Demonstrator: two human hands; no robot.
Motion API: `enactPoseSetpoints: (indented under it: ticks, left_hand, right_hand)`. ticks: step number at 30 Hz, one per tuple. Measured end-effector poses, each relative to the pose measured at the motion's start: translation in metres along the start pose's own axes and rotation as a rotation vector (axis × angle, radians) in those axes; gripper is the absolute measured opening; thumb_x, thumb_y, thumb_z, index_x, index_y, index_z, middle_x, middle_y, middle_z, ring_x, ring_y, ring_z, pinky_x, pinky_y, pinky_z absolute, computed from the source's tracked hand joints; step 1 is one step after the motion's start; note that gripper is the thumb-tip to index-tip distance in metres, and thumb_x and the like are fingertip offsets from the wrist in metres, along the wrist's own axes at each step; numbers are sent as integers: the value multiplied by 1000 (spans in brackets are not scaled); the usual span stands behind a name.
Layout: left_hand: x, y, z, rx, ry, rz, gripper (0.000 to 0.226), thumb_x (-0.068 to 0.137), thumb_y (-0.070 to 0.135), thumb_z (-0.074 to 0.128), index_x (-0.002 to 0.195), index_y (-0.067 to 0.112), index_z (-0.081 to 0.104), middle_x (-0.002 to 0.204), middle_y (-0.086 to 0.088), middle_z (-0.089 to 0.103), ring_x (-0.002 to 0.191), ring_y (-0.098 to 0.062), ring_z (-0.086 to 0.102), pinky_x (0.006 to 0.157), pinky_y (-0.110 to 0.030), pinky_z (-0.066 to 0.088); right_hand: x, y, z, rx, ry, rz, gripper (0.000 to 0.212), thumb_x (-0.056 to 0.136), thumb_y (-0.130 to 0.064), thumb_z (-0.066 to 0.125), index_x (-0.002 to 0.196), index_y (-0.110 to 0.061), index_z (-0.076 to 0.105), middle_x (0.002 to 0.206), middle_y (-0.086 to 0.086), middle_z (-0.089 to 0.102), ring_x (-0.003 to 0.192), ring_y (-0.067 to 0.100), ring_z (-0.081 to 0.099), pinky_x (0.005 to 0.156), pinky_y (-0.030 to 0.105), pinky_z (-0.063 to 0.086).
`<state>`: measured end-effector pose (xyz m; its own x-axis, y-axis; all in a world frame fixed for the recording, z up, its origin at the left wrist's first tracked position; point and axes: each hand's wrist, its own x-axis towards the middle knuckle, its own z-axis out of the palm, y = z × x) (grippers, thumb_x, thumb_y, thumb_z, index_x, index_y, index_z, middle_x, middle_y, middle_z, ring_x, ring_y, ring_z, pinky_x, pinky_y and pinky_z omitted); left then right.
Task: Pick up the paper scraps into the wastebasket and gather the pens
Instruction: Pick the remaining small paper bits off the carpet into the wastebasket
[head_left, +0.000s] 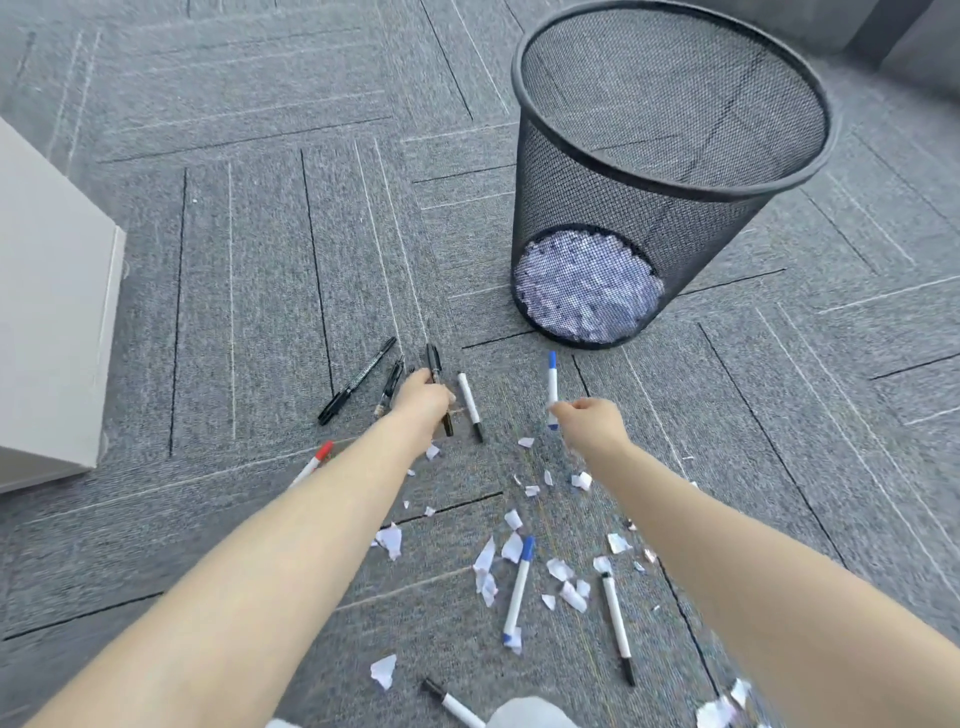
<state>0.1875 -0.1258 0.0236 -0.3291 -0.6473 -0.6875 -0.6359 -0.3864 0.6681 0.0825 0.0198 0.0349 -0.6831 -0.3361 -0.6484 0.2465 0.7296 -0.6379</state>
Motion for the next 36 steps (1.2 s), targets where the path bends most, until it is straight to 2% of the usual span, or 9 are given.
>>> enactPoseSetpoints:
  ticks: [2,6,12,16,20,27,30,33,36]
  left_hand:
    - [-9,-3,3,-9,13,53,60,92,0,46,146,12,24,151,-6,29,128,-22,40,103,-37,34]
    - [-30,-24,5,150,57,231,58,92,9,49,145,18,26,148,2,30,101,-10,55,88,-16,47]
    - [-42,-71,-16,820,148,617,37,89,20,52,126,18,47,131,-2,41,121,-20,40,104,-38,28]
    - [-45,-101,-33,1031,70,584,60,95,38,39,147,22,13,155,0,7,143,-22,6,115,-45,-2]
    - [-55,-134,-37,1210,-60,435,68,95,53,18,139,28,-27,149,-2,-33,136,-22,-31,105,-49,-22]
    - [-76,-150,2,1052,-54,439,65,90,57,12,136,32,-28,144,1,-38,134,-22,-36,105,-44,-24]
    - [-93,-148,19,937,-246,575,62,98,44,23,142,32,-19,146,11,-35,138,-11,-29,112,-36,-19]
    - [-105,-139,27,760,-321,668,56,99,35,28,148,28,1,152,15,-16,140,-2,-15,117,-29,-7]
    - [-99,-133,20,602,-104,704,46,95,21,32,141,19,35,151,6,25,139,-9,16,117,-31,10]
  right_hand:
    - [0,9,1,26,15,-9,22,92,-21,51,104,-5,61,58,-1,47,44,9,33,42,21,28]
    - [-28,54,-7,12,52,-173,20,92,-26,52,110,-17,55,76,-4,59,45,6,39,43,19,35]
    - [-93,151,-17,-375,290,-173,19,82,-35,64,84,-21,50,78,-8,52,68,11,52,54,24,36]
    - [-106,180,-16,-622,244,-239,26,75,-33,70,74,-25,46,68,-12,45,62,14,45,55,27,29]
    - [-104,169,-21,-654,249,-342,25,74,-28,72,63,-27,49,52,-17,40,51,4,39,50,24,28]
    - [-35,92,-14,-319,194,-339,16,87,-35,56,88,-20,63,60,0,57,47,15,44,46,30,36]
    - [-6,64,-12,-359,222,-327,27,91,-37,48,103,-17,62,77,-2,64,53,16,56,56,35,49]
    - [-9,55,-2,-427,256,-507,24,92,-29,49,110,-15,59,98,-2,59,75,14,57,71,36,51]
    - [-32,73,13,-521,142,-840,15,81,-7,62,94,-14,63,101,3,60,76,17,55,72,36,49]
